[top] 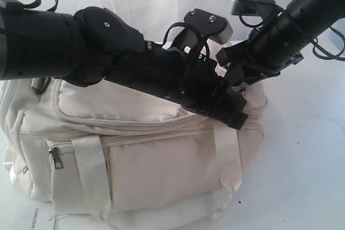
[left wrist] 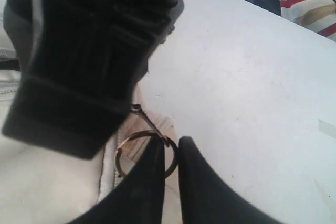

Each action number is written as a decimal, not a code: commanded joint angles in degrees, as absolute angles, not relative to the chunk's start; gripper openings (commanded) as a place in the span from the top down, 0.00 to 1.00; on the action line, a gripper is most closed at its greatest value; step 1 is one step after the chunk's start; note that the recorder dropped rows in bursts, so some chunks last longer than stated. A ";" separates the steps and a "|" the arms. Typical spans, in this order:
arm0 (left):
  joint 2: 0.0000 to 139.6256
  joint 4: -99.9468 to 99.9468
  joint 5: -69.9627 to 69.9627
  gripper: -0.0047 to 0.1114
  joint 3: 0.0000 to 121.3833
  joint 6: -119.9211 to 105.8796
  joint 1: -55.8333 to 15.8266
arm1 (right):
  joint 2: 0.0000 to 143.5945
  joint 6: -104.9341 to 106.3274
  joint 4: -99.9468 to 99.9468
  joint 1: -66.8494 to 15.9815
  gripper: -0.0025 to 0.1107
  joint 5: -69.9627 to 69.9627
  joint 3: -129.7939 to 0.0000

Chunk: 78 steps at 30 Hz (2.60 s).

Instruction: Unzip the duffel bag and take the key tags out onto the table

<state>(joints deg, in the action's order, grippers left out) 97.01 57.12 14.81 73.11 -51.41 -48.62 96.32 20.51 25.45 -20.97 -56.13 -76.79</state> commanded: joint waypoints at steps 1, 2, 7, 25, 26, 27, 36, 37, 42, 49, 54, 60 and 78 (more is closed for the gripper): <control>95.99 57.99 17.56 0.96 73.52 -51.14 -48.77 | 96.41 20.13 26.35 -20.65 0.90 -53.87 -76.56; 95.99 57.99 17.56 0.96 73.52 -51.14 -48.77 | 96.41 20.13 26.35 -20.65 0.95 -53.59 -76.56; 95.99 57.74 19.30 0.96 73.52 -51.14 -48.77 | 96.41 20.28 25.93 -20.62 0.98 -52.17 -76.56; 95.99 44.61 21.34 0.96 71.97 -36.85 -48.66 | 92.53 20.28 25.05 -20.51 0.98 -52.66 -76.56; 95.99 44.87 20.08 0.96 71.97 -36.85 -48.66 | 92.53 20.28 25.05 -20.51 0.98 -52.66 -76.56; 95.99 45.01 18.05 0.96 71.97 -36.85 -48.66 | 92.53 20.28 25.05 -20.51 0.98 -52.65 -76.56; 97.38 45.24 11.95 0.48 71.97 -39.07 -48.66 | 92.53 20.28 25.05 -20.51 0.98 -52.88 -76.56; 97.72 45.91 12.30 0.46 71.97 -39.07 -48.66 | 92.53 20.28 25.05 -20.51 0.98 -52.88 -76.56; 97.96 49.46 18.32 0.45 72.07 -39.19 -48.66 | 92.53 20.28 25.05 -20.51 0.98 -53.00 -76.56; 99.30 49.61 12.91 0.45 72.07 -49.80 -50.77 | 92.53 20.28 25.05 -20.51 0.98 -53.24 -76.56; 100.99 49.61 4.51 0.45 72.07 -52.89 -52.08 | 92.53 20.28 25.20 -20.51 0.98 -54.02 -76.56; 104.12 49.61 -0.84 0.45 72.07 -52.66 -52.08 | 92.53 20.28 25.20 -20.51 0.98 -54.02 -76.56; 104.40 49.72 -10.75 0.49 72.07 -50.77 -52.08 | 92.53 20.28 25.42 -20.51 0.98 -54.11 -76.56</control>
